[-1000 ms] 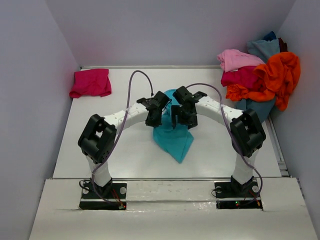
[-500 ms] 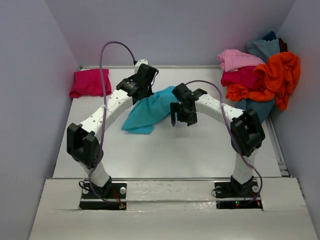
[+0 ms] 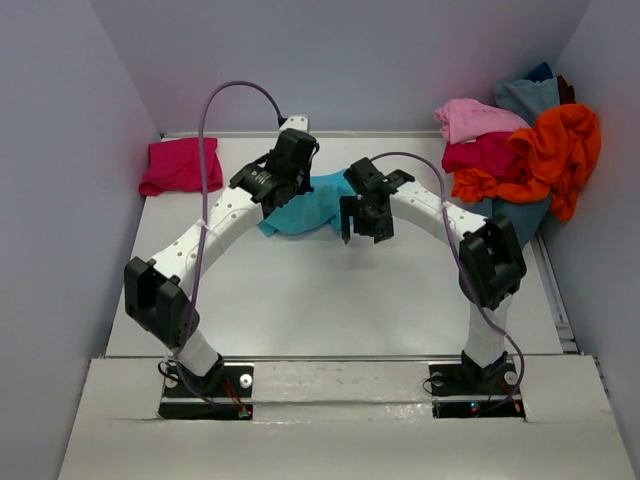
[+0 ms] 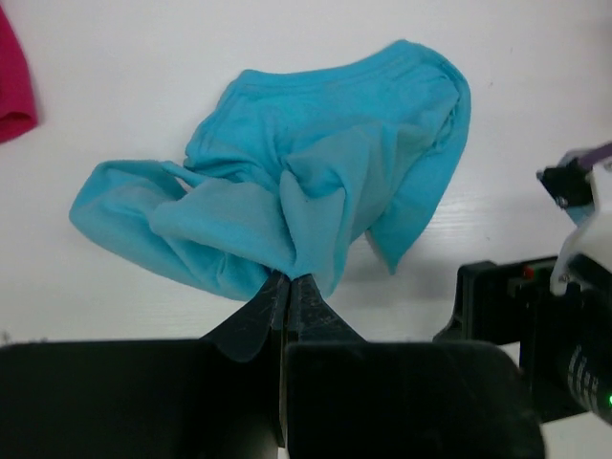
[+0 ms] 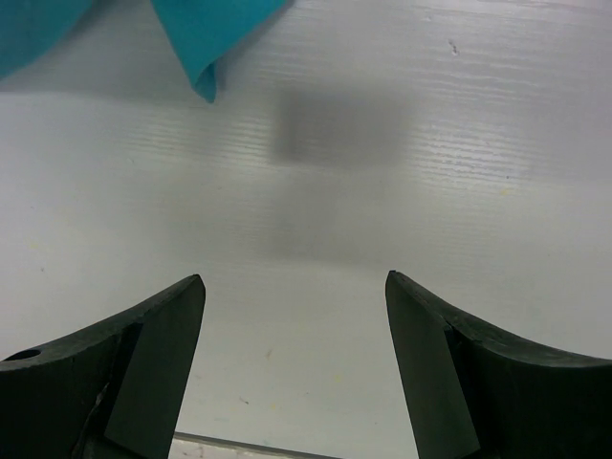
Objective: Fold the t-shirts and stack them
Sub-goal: Flatten the tshirt out
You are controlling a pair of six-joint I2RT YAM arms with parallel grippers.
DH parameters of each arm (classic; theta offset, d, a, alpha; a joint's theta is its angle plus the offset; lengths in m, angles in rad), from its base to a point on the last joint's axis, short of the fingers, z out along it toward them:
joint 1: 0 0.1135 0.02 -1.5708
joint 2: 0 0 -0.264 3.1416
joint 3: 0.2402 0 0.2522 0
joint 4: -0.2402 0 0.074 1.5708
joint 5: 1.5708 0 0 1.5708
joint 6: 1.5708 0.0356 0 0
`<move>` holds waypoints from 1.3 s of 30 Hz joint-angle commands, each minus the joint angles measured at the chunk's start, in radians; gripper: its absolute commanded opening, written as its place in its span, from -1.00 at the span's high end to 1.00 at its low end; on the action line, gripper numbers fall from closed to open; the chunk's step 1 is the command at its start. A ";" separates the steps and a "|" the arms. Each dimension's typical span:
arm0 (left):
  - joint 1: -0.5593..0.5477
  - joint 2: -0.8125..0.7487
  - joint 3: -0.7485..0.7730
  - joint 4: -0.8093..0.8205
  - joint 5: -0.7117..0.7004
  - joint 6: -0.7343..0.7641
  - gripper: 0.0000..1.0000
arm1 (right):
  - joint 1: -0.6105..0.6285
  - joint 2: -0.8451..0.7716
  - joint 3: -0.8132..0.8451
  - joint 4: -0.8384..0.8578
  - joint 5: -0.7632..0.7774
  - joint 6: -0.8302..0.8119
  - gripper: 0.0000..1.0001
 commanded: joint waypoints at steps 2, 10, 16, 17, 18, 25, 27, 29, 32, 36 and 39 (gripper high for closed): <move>-0.013 -0.183 -0.158 0.122 0.005 -0.006 0.89 | -0.023 -0.011 0.048 -0.009 0.023 -0.020 -0.64; -0.013 -0.104 -0.162 0.048 -0.069 -0.060 -0.09 | -0.033 0.083 0.143 0.035 -0.001 -0.026 -0.63; -0.013 -0.084 -0.171 0.044 -0.089 -0.092 -0.82 | -0.033 0.164 0.235 0.058 0.008 -0.038 -0.39; -0.013 -0.081 -0.168 0.033 -0.098 -0.097 -0.82 | -0.033 0.173 0.241 0.060 0.015 -0.035 -0.34; -0.013 -0.079 -0.168 0.028 -0.103 -0.099 -0.82 | -0.042 0.173 0.243 0.060 0.023 -0.032 -0.32; -0.013 -0.101 -0.217 0.037 -0.112 -0.105 -0.81 | -0.089 0.132 0.121 0.078 0.043 0.011 -0.12; -0.013 -0.096 -0.224 0.034 -0.109 -0.108 -0.81 | -0.099 0.112 0.085 0.095 0.039 0.023 -0.12; -0.013 -0.091 -0.231 0.033 -0.101 -0.109 -0.82 | -0.099 0.109 0.062 0.095 0.025 0.029 -0.12; -0.013 -0.084 -0.225 0.034 -0.092 -0.112 -0.81 | -0.099 0.124 0.051 0.114 0.003 0.034 -0.11; -0.013 -0.073 -0.198 0.028 -0.087 -0.103 -0.81 | -0.099 0.135 0.048 0.150 -0.047 0.037 -0.09; -0.013 -0.065 -0.197 0.024 -0.087 -0.100 -0.81 | -0.099 0.152 0.083 0.141 -0.052 0.031 -0.10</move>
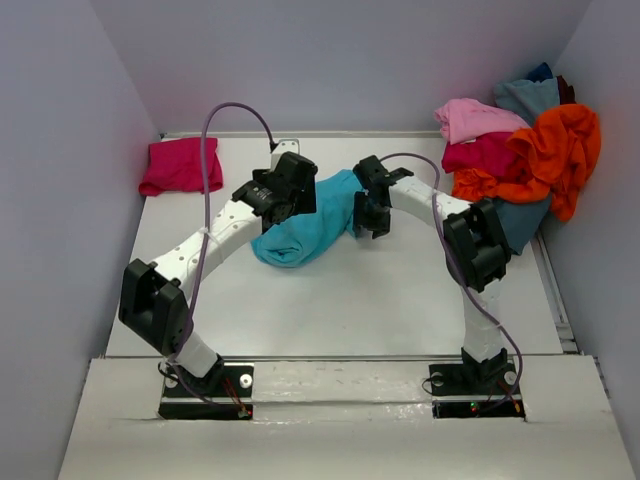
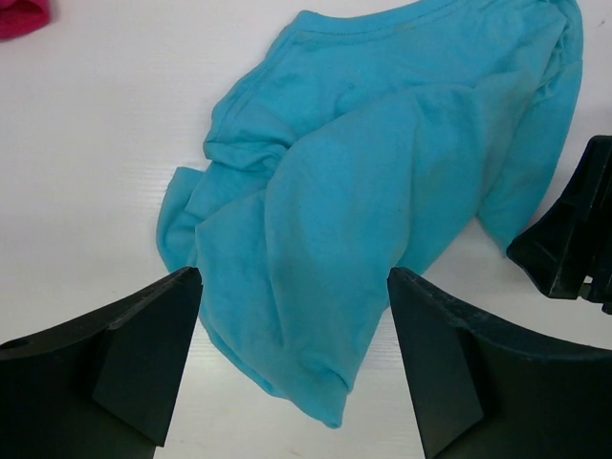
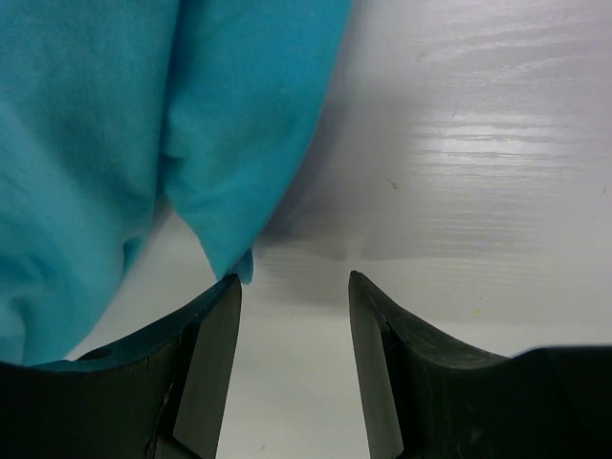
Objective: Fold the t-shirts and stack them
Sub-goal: Flatten the tshirt out
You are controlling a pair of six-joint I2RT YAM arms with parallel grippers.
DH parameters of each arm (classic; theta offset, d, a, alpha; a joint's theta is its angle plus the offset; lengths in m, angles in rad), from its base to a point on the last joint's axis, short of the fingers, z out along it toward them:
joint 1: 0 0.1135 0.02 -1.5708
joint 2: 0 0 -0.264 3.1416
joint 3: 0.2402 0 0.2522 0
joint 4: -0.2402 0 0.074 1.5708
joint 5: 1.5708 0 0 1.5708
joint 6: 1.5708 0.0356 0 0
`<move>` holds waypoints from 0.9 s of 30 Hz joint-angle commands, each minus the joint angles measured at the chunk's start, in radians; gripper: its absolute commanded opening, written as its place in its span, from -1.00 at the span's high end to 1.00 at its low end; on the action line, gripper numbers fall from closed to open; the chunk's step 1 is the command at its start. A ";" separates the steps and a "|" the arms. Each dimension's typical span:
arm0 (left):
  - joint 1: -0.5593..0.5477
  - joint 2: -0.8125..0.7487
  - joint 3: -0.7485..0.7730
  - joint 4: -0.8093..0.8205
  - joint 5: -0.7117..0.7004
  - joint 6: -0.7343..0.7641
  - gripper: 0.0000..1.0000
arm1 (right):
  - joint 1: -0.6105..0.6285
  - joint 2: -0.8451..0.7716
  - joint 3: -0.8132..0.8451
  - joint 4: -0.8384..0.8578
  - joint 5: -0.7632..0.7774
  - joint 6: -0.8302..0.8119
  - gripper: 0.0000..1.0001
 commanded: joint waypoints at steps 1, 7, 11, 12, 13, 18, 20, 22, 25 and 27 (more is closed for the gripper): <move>0.001 0.001 0.026 0.003 -0.021 -0.007 -0.81 | 0.008 -0.014 0.056 0.042 -0.033 0.004 -0.10; 0.001 0.008 0.023 0.008 -0.016 -0.008 -0.81 | 0.008 -0.005 0.079 0.038 -0.041 -0.006 -0.10; 0.001 0.025 0.037 0.004 -0.015 -0.007 -0.81 | 0.008 0.001 0.071 0.049 -0.053 -0.008 -0.10; 0.001 0.027 0.037 0.003 -0.013 -0.005 -0.81 | 0.008 0.001 0.071 0.052 -0.053 -0.008 -0.10; 0.001 0.030 0.042 0.003 -0.013 -0.004 -0.81 | 0.008 0.003 0.066 0.056 -0.053 -0.010 -0.10; 0.001 0.042 0.051 0.003 -0.013 0.003 -0.81 | 0.008 0.038 0.076 0.061 -0.093 -0.013 -0.08; 0.001 0.045 0.055 0.001 -0.013 0.006 -0.81 | 0.008 0.043 0.066 0.082 -0.108 -0.011 -0.04; 0.001 0.050 0.055 0.000 -0.016 0.006 -0.81 | 0.008 0.052 0.068 0.085 -0.122 -0.010 0.00; 0.001 0.051 0.052 0.000 -0.015 0.006 -0.81 | 0.008 0.067 0.069 0.091 -0.129 -0.006 0.09; 0.001 0.053 0.051 -0.002 -0.015 0.006 -0.81 | 0.008 0.073 0.073 0.099 -0.137 -0.005 0.21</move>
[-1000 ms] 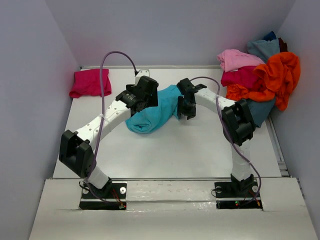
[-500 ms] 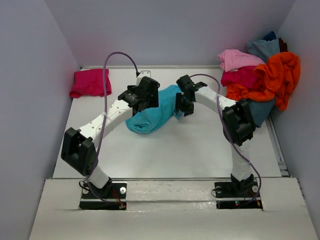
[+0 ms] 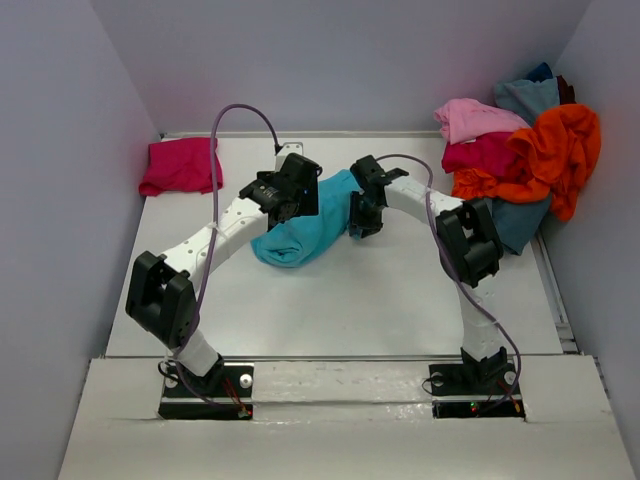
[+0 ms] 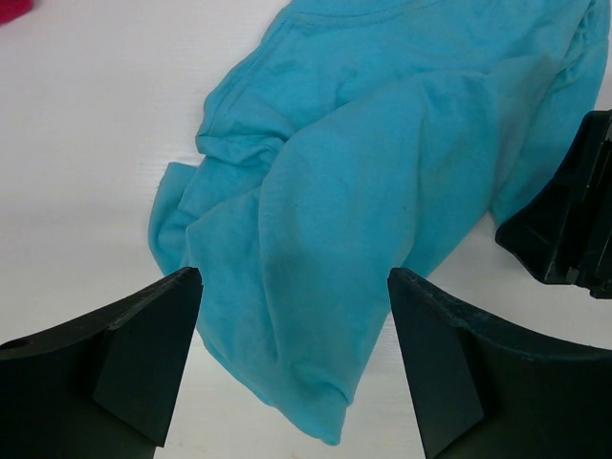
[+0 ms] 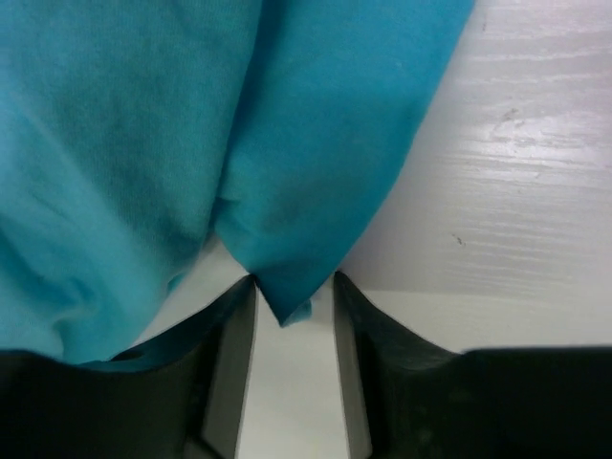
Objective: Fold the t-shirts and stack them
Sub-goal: Flatten the tshirt out
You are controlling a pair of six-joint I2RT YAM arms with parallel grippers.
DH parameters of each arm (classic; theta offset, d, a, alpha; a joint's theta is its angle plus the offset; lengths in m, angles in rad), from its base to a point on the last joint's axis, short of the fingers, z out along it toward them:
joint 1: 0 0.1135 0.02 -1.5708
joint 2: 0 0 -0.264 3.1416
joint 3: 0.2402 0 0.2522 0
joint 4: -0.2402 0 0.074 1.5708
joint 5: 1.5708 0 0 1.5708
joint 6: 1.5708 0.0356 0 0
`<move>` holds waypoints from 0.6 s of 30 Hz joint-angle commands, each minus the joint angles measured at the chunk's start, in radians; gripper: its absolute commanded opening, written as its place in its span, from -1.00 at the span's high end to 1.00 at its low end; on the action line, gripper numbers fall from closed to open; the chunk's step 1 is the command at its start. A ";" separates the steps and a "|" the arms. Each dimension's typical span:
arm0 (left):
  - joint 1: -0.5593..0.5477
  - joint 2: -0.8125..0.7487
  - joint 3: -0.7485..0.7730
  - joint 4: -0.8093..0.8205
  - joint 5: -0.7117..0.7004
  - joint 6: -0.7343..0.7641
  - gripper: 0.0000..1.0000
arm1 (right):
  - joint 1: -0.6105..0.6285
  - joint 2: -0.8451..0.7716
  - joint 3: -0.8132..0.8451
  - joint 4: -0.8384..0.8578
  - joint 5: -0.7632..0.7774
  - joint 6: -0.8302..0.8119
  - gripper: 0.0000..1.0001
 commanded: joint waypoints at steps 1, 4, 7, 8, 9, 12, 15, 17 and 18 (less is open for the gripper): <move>0.001 -0.001 0.041 -0.001 -0.021 0.006 -0.81 | 0.008 0.013 0.031 0.046 -0.033 -0.001 0.29; 0.001 0.002 0.039 -0.001 -0.019 0.006 -0.81 | 0.008 0.015 0.040 0.040 -0.032 0.000 0.71; 0.010 0.004 0.037 0.005 -0.016 0.006 -0.81 | 0.008 -0.002 0.046 0.022 -0.018 -0.004 0.86; 0.010 0.005 0.031 0.007 -0.016 0.006 -0.81 | 0.008 -0.010 0.045 0.014 -0.010 -0.007 0.86; 0.010 0.007 0.028 0.010 -0.012 0.004 -0.81 | 0.008 -0.033 0.043 0.009 0.002 -0.009 0.86; 0.010 0.002 0.005 0.005 0.004 0.000 -0.81 | 0.008 -0.086 0.060 -0.034 0.031 -0.019 0.86; 0.010 -0.025 -0.050 0.004 0.034 -0.013 -0.79 | 0.008 -0.139 0.092 -0.083 0.085 -0.039 0.86; 0.010 -0.067 -0.087 0.007 0.047 -0.023 -0.78 | 0.008 -0.191 0.130 -0.122 0.109 -0.056 0.86; 0.010 -0.099 -0.126 0.007 0.059 -0.033 -0.77 | 0.008 -0.223 0.160 -0.150 0.134 -0.067 0.86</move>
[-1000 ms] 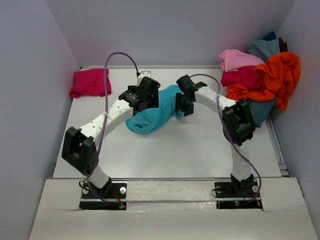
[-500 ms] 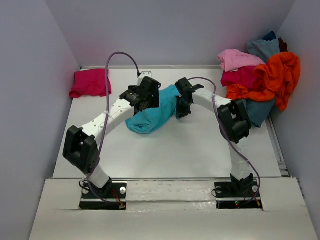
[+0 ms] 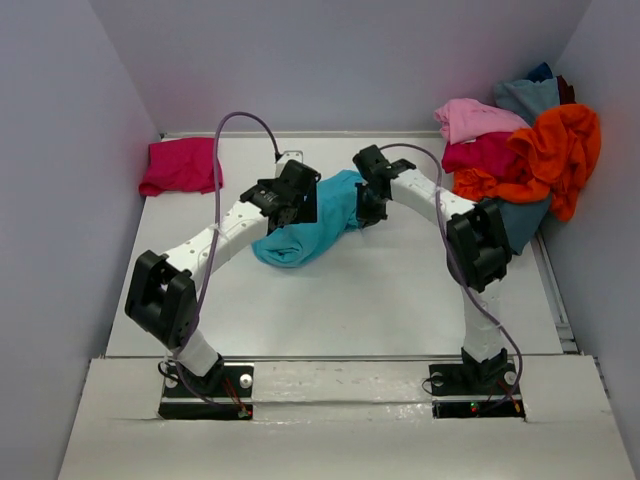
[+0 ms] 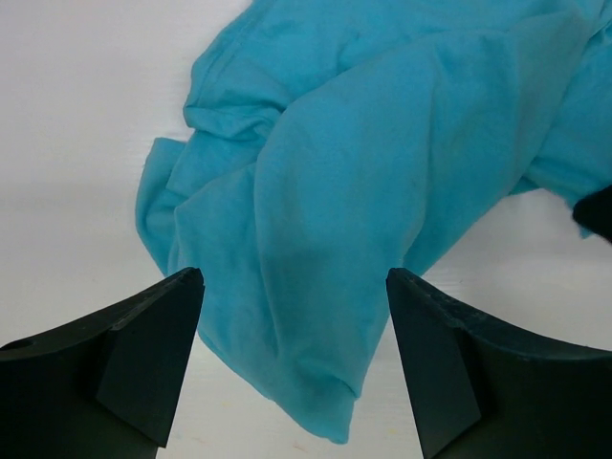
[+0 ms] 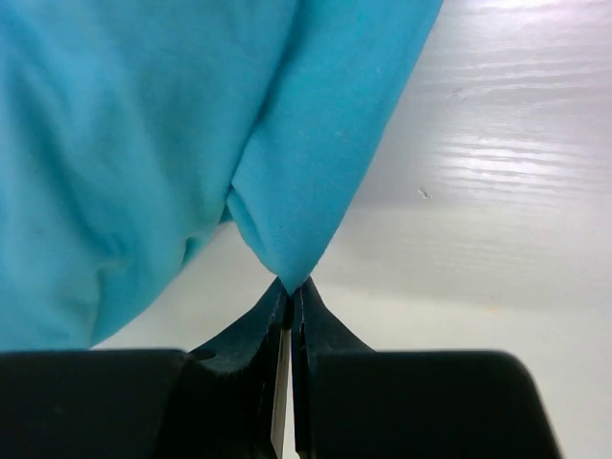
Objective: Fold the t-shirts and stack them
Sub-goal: Flatten the tshirt out
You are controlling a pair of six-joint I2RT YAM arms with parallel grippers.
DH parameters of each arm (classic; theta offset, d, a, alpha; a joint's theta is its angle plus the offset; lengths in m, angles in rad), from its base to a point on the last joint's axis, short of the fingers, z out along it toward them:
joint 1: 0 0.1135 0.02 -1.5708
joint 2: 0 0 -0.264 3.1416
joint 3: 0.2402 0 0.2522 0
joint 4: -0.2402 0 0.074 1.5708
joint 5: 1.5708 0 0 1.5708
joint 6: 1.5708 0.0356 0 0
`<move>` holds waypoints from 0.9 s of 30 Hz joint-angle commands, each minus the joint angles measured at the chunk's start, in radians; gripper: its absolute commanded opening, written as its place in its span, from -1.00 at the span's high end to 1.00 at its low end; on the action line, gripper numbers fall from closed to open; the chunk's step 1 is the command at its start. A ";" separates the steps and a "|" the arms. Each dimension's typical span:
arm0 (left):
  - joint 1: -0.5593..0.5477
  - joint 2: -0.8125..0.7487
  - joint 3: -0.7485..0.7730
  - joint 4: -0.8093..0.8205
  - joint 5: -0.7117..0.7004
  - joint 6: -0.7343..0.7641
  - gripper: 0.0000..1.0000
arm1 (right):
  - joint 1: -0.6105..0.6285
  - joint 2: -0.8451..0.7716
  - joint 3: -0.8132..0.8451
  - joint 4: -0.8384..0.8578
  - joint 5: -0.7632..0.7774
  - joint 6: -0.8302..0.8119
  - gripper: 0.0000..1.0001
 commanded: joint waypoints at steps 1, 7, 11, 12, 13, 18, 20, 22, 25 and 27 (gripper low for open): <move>0.003 -0.110 -0.108 -0.004 0.036 -0.033 -0.76 | 0.008 -0.186 0.145 -0.102 0.108 -0.052 0.86; -0.029 -0.210 -0.214 -0.030 0.036 -0.075 -0.75 | 0.008 -0.307 0.237 -0.183 0.151 -0.072 0.86; -0.082 -0.257 -0.233 -0.056 0.025 -0.101 -0.74 | 0.008 -0.356 0.279 -0.225 0.168 -0.077 0.86; -0.096 -0.264 -0.234 -0.059 0.023 -0.106 -0.74 | 0.008 -0.367 0.282 -0.229 0.169 -0.077 0.86; -0.110 -0.276 -0.237 -0.062 0.025 -0.110 -0.74 | 0.008 -0.378 0.285 -0.235 0.172 -0.078 0.86; -0.197 -0.284 -0.271 -0.092 0.034 -0.147 -0.74 | 0.008 -0.451 0.311 -0.264 0.181 -0.078 0.86; -0.216 -0.288 -0.288 -0.091 0.039 -0.158 -0.74 | 0.008 -0.476 0.320 -0.277 0.194 -0.078 0.86; -0.230 -0.288 -0.303 -0.083 0.059 -0.164 -0.74 | 0.008 -0.507 0.339 -0.286 0.203 -0.081 0.86; -0.251 -0.242 -0.320 -0.040 0.106 -0.145 -0.73 | 0.008 -0.531 0.372 -0.327 0.235 -0.084 0.86; -0.260 -0.184 -0.311 -0.046 0.091 -0.144 -0.73 | 0.008 -0.551 0.389 -0.346 0.249 -0.084 0.86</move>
